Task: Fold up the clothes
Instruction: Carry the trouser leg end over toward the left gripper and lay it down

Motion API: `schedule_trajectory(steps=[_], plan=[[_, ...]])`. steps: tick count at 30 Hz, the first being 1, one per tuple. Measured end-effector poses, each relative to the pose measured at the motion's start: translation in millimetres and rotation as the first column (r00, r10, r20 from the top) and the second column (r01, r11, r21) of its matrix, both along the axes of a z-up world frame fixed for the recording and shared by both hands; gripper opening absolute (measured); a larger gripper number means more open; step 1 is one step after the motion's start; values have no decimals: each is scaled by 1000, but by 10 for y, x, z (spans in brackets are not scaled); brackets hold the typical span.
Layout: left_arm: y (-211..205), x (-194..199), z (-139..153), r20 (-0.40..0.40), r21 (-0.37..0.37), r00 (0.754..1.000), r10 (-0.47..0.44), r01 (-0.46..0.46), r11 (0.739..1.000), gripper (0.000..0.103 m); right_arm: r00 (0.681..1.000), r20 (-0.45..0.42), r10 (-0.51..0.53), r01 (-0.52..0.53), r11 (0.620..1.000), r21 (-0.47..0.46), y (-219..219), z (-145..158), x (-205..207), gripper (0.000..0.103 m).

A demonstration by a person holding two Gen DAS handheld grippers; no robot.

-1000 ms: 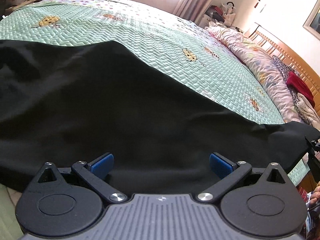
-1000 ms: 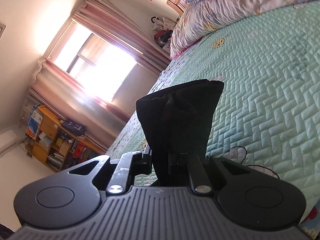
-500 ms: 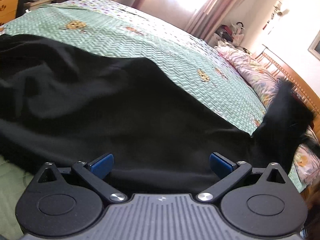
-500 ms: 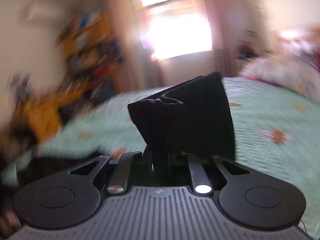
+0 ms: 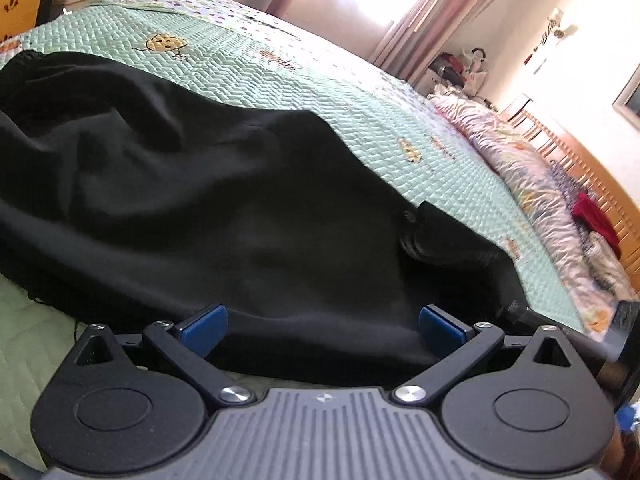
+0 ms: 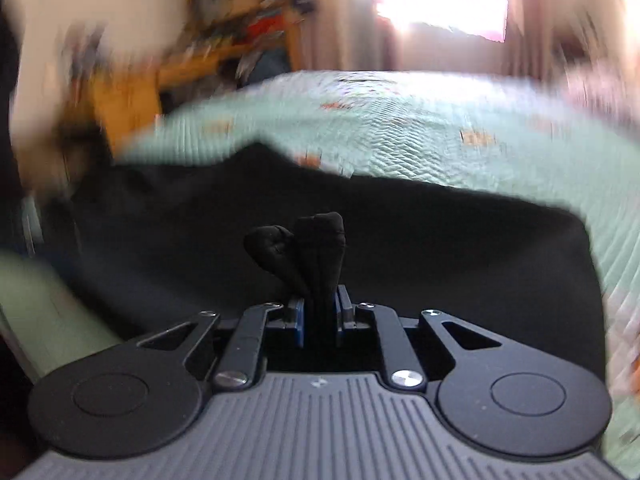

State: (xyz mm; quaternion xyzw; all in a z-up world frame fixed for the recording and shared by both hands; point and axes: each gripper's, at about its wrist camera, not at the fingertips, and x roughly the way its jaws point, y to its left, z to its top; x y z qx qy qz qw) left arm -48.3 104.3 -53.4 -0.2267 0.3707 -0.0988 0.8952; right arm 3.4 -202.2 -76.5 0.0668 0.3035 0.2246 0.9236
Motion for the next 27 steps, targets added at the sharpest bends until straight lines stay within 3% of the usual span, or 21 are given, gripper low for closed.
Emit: schedule_trajectory(steps=[1,3,7,11,14,16,17,18,19,22,27], plan=[[10,-3,15,3,-13,1000,0,0,1000,102,999,-45,-27,33,990,139,-177,76,75,15],[45,-30,65,16,-31,1000,6,-6,999,102,992,-105,-69,103,923,371,-463,233,198,15],[157,-111,175,53,-53,998,30,-27,998,102,995,38,-92,69,912,403,-428,761,126,16],[271,-162,240,74,-54,995,64,-60,997,102,988,148,45,-84,959,269,203,867,-40,15],[346,-198,214,62,-48,994,87,-85,995,102,981,114,156,-171,977,128,792,493,-34,16],[392,-220,180,47,-45,994,102,-100,994,102,968,76,237,-232,971,-64,1171,64,-59,18],[402,-235,159,40,-43,994,103,-101,994,102,961,52,273,-262,952,-157,1358,-149,-73,24],[411,-250,137,33,-41,994,103,-102,994,102,962,45,268,-257,951,-172,1376,-273,-133,26],[416,-251,117,26,-38,994,103,-102,994,102,961,94,260,-241,955,-170,1366,-317,-220,30],[432,-239,66,8,-38,994,105,-105,994,102,938,128,321,-286,929,-234,1467,-243,-345,55],[465,-228,86,26,-57,993,115,-113,992,102,893,186,409,-393,912,-118,1291,108,-451,64]])
